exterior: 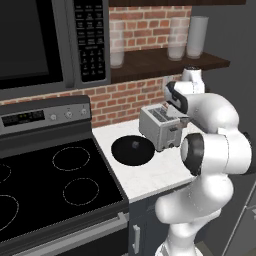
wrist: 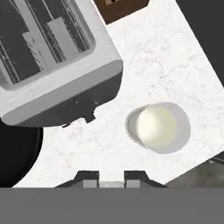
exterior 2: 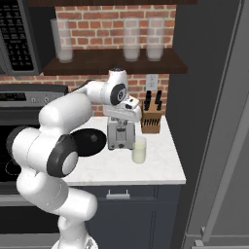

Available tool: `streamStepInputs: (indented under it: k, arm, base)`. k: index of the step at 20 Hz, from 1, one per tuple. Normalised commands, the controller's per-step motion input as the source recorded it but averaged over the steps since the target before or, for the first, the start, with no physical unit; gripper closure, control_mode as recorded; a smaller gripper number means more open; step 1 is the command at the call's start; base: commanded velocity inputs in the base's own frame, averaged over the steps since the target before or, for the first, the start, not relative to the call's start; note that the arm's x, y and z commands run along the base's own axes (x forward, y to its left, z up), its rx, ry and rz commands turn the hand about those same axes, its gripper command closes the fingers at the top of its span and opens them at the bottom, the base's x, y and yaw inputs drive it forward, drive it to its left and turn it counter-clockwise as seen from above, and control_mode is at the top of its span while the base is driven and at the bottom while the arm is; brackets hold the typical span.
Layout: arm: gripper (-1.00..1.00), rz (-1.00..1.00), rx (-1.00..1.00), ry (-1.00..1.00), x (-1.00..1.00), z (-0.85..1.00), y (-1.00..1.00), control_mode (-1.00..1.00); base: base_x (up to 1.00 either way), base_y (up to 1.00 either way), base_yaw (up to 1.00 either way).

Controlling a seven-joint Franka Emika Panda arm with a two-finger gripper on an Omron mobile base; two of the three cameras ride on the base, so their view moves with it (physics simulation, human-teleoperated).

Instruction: Grab a lemon wedge from the fridge and one ice cube from the ice bowl, and put them in the glass of lemonade.

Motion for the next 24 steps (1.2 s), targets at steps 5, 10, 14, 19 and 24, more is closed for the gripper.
streamStepInputs:
  k: [5, 10, 14, 19, 24]
  arm:
    - [1.00, -0.08, 0.00, 0.21, 0.05, -0.09, -0.82, -1.00]
    - [1.00, -0.01, 0.00, 0.07, 0.09, -0.31, -0.34, -1.00]
    - [1.00, 0.00, 0.06, 0.00, 0.13, -0.40, -0.01, -1.00]
    - [1.00, 0.00, 0.07, 0.00, 0.06, -0.15, -0.01, -1.00]
    - [1.00, 0.00, 0.00, 0.00, 0.16, -0.02, -0.03, -1.00]
  base:
    - [0.00, 0.00, 0.00]
    - [0.00, 0.00, 0.00]
    - [0.00, 0.00, 0.00]
    - [0.00, 0.00, 0.00]
    - [0.00, 0.00, 0.00]
